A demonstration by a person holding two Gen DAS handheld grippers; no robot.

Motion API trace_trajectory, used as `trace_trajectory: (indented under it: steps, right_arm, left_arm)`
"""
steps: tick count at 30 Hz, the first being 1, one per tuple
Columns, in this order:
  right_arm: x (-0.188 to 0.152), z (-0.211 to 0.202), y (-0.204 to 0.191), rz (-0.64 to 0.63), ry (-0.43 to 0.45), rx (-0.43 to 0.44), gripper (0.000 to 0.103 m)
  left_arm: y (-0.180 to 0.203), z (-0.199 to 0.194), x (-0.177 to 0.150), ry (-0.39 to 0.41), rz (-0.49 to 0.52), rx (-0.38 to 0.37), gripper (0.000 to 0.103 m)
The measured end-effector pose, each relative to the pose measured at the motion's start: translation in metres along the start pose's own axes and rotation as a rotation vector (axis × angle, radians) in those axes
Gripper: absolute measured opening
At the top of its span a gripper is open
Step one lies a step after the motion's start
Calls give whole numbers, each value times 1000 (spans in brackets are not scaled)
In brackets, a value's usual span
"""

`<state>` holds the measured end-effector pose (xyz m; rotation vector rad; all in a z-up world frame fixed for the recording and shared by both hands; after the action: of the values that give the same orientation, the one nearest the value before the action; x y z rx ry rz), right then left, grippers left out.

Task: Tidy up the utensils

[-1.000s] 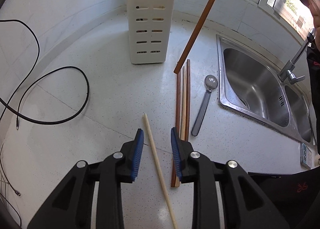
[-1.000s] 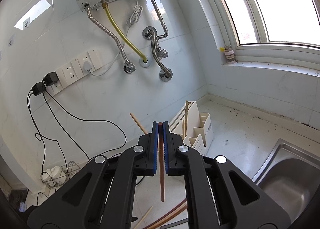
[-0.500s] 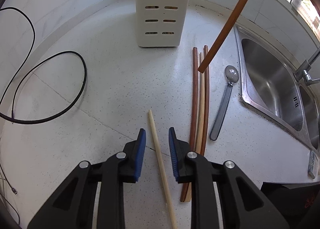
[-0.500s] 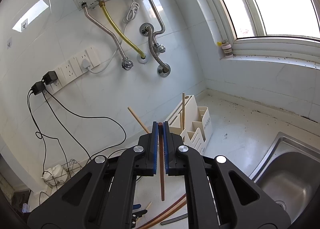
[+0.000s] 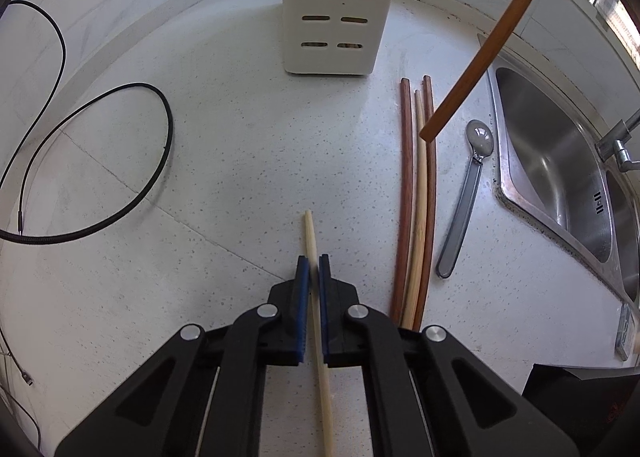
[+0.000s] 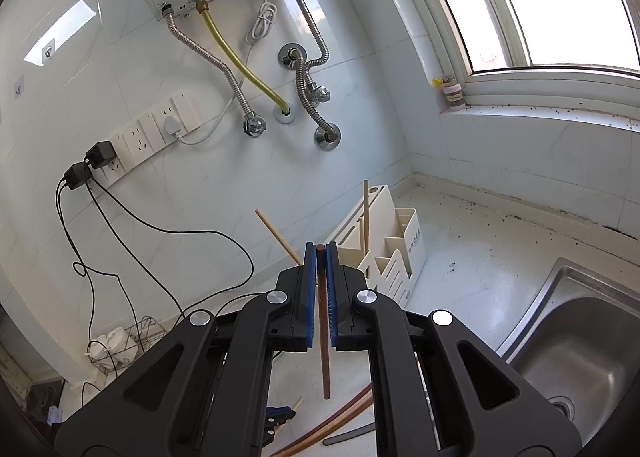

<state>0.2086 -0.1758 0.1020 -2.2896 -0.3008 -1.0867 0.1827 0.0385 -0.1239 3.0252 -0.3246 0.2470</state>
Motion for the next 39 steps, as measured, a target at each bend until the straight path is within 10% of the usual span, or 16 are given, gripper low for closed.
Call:
trace_trajectory:
  steps: [27,39]
  right_arm:
    - [57,-23,-24,-123,121,-41,5]
    - [71,-33,-18,-145,152,-74,5]
  left_arm:
    - [15,-208,66,653,17,-61,0]
    - [19,-199,87,625,39,-80,0]
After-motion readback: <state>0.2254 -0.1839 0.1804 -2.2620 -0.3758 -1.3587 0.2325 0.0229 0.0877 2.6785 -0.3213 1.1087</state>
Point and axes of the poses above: each gripper's, at about its wrist camera, not at the fingertips, and z roughly the way its jaws point, y to its right, x to its top, the point moved 5 cm from there along z, roughly the way its jaws point, and after that the axes turned 13 degrees about -y, right-handed, at the moved point
